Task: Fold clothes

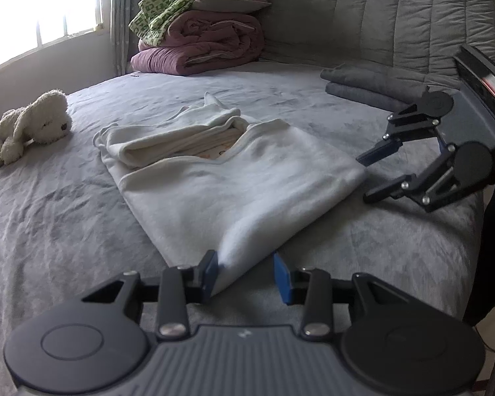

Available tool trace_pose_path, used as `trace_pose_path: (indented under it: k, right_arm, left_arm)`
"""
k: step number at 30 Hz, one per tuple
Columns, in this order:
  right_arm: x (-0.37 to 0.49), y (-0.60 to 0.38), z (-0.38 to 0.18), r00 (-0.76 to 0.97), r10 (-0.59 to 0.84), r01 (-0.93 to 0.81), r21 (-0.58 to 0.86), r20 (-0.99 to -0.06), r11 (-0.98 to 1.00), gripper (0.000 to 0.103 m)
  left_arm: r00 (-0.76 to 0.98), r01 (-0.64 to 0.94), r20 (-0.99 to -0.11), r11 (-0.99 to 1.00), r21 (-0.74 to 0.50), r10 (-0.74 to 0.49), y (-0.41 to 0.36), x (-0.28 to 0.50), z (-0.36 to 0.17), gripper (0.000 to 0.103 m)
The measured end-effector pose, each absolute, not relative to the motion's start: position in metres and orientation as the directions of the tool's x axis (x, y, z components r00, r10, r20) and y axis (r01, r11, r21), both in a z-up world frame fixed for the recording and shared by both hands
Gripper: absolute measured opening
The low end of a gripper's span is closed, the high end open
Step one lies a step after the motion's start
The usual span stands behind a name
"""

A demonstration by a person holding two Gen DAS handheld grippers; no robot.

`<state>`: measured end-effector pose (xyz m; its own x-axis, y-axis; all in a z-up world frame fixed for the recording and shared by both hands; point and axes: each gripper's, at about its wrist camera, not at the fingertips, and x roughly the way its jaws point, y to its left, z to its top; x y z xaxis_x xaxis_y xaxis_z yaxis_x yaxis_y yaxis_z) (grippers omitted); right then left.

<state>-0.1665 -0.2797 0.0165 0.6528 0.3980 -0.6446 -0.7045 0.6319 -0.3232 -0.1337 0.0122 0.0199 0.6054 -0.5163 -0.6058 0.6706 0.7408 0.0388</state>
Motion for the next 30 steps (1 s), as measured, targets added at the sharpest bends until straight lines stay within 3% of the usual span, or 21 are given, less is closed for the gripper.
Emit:
trace_pose_path:
  k: [6, 13, 30]
  right_arm:
    - [-0.178, -0.268, 0.005, 0.745, 0.357, -0.659, -0.534, -0.563, 0.530, 0.053]
    - [-0.184, -0.261, -0.003, 0.797, 0.342, -0.604, -0.669, -0.498, 0.434, 0.056]
    - [-0.184, -0.253, -0.012, 0.839, 0.341, -0.529, -0.779, -0.423, 0.336, 0.055]
  left_arm:
    - [0.604, 0.668, -0.609, 0.743, 0.035, -0.514, 0.011, -0.133, 0.020, 0.039]
    - [0.601, 0.666, -0.611, 0.746, 0.028, -0.514, 0.011, -0.132, 0.020, 0.041]
    - [0.598, 0.662, -0.612, 0.750, 0.013, -0.518, 0.010, -0.131, 0.020, 0.042]
